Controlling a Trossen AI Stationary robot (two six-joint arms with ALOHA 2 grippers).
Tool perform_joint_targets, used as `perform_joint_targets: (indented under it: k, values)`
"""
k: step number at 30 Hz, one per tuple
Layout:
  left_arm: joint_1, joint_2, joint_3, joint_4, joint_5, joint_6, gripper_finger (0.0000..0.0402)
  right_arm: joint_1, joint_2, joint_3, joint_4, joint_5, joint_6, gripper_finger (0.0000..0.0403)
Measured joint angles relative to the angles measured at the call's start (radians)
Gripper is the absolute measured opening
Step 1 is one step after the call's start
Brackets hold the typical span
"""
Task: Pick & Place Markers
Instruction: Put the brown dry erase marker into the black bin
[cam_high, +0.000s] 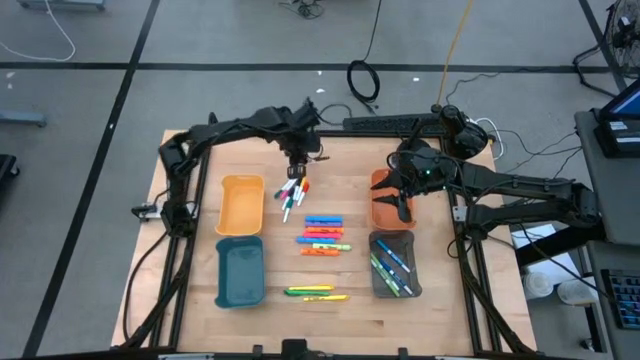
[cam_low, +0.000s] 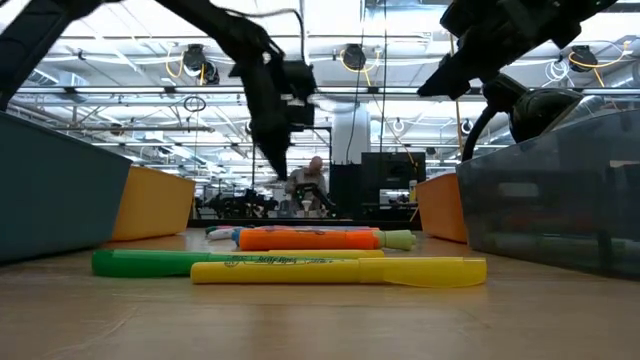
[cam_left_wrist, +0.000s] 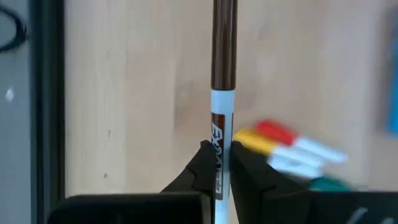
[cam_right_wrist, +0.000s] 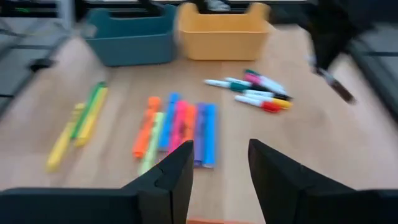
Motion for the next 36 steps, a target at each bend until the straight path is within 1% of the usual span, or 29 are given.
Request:
perform_joint_targets:
  k: [4, 7, 9, 13, 16, 18, 23, 27, 30, 33, 36]
  values:
    - [-0.009, -0.093, 0.006, 0.110, 0.149, 0.000, 0.0025, -0.003, 0.013, 0.000, 0.076, 0.196, -0.022, 0.0139]
    - [-0.028, -0.130, 0.003, 0.206, 0.246, 0.003, 0.0025, -0.008, 0.036, -0.027, 0.230, 0.303, -0.037, 0.0139]
    - [-0.049, -0.152, 0.003, 0.280, 0.284, 0.005, 0.0025, -0.008, 0.054, -0.052, 0.367, 0.339, -0.072, 0.0139]
    - [-0.096, -0.166, 0.005, 0.367, 0.293, 0.017, 0.0025, -0.007, 0.091, -0.109, 0.642, 0.334, -0.118, 0.0139]
    - [-0.128, -0.165, 0.004, 0.392, 0.291, 0.035, 0.0025, -0.007, 0.120, -0.132, 0.783, 0.333, -0.129, 0.0139]
    - [-0.145, -0.166, 0.004, 0.418, 0.278, 0.035, 0.0025, -0.007, 0.134, -0.137, 0.835, 0.314, -0.125, 0.0142]
    - [-0.160, -0.166, 0.004, 0.429, 0.258, 0.038, 0.0025, -0.006, 0.204, -0.137, 0.977, 0.172, -0.075, 0.0170]
    - [-0.162, -0.166, 0.004, 0.437, 0.259, 0.030, 0.0025, -0.006, 0.273, -0.120, 1.048, 0.149, -0.061, 0.0197]
    - [-0.161, -0.166, 0.004, 0.437, 0.258, 0.026, 0.0025, -0.006, 0.319, -0.096, 1.082, 0.150, -0.050, 0.0203]
    - [-0.161, -0.166, 0.004, 0.437, 0.258, 0.022, 0.0025, -0.006, 0.347, -0.080, 1.082, 0.154, -0.054, 0.0187]
    - [-0.161, -0.166, 0.004, 0.436, 0.258, 0.007, 0.0028, -0.006, 0.352, -0.077, 1.090, 0.156, -0.059, 0.0142]
